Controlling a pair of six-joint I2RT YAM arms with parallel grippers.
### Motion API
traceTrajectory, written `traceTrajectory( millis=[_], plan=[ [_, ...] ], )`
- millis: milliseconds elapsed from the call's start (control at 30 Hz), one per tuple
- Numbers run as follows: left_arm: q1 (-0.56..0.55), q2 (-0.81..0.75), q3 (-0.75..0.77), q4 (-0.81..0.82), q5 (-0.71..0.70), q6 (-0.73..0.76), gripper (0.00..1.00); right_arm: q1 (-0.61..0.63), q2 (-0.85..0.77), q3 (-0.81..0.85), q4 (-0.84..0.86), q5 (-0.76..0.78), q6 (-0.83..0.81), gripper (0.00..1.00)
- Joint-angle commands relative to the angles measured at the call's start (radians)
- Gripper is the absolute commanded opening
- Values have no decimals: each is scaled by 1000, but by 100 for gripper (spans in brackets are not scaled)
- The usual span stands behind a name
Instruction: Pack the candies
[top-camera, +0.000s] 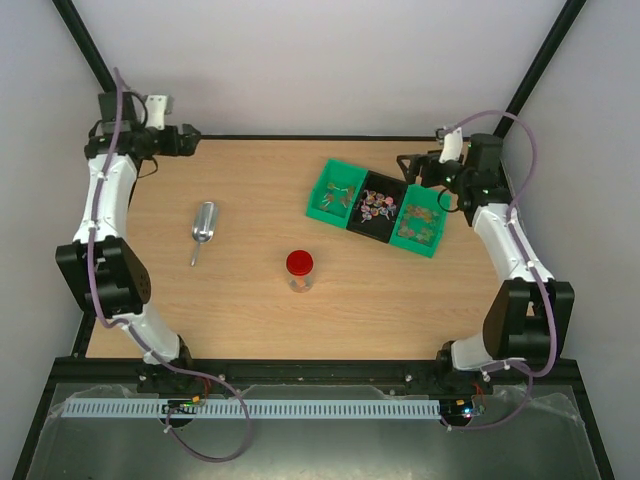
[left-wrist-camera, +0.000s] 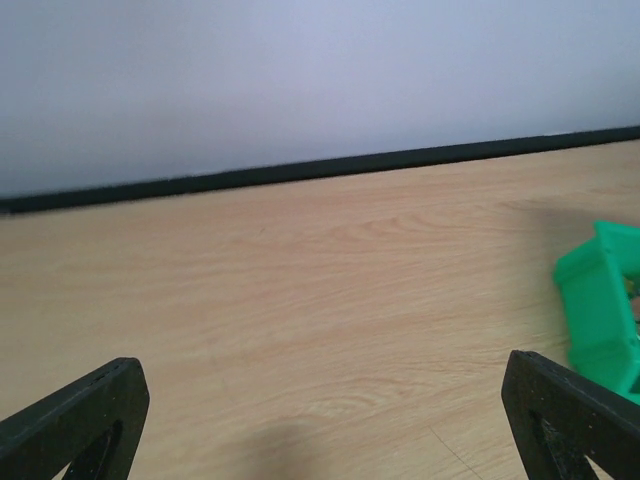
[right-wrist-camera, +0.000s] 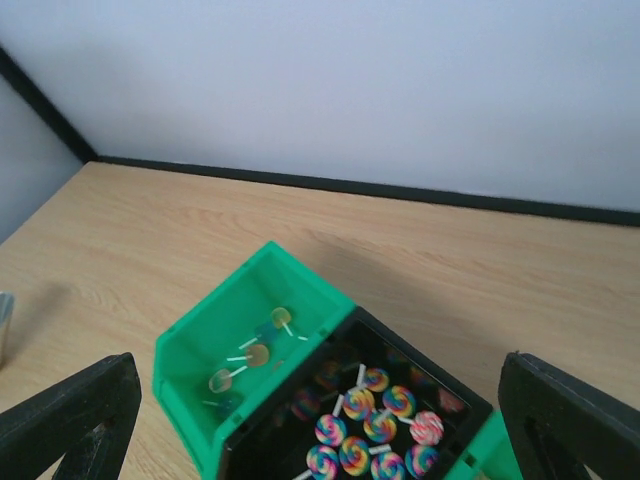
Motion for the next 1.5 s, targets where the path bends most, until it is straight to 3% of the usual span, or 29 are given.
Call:
traceTrajectory(
  millis=[0, 367, 667, 900, 1467],
  plan=[
    [80, 32, 24, -79, 22, -112, 99, -72, 19, 16, -74, -2, 104, 99],
    [102, -29, -151, -77, -160, -102, 99, -167, -30, -120, -193, -18, 78, 99],
    [-80, -178, -425, 36, -376, -92, 100, -169, -108, -254, -177, -70, 151, 99],
    [-89, -201, -468, 27, -313, -136, 100, -169, -153, -321, -141, -82, 175, 99],
    [-89, -203, -486, 39, -313, -175, 100, -169, -192, -364, -109, -95, 193, 99]
  ],
)
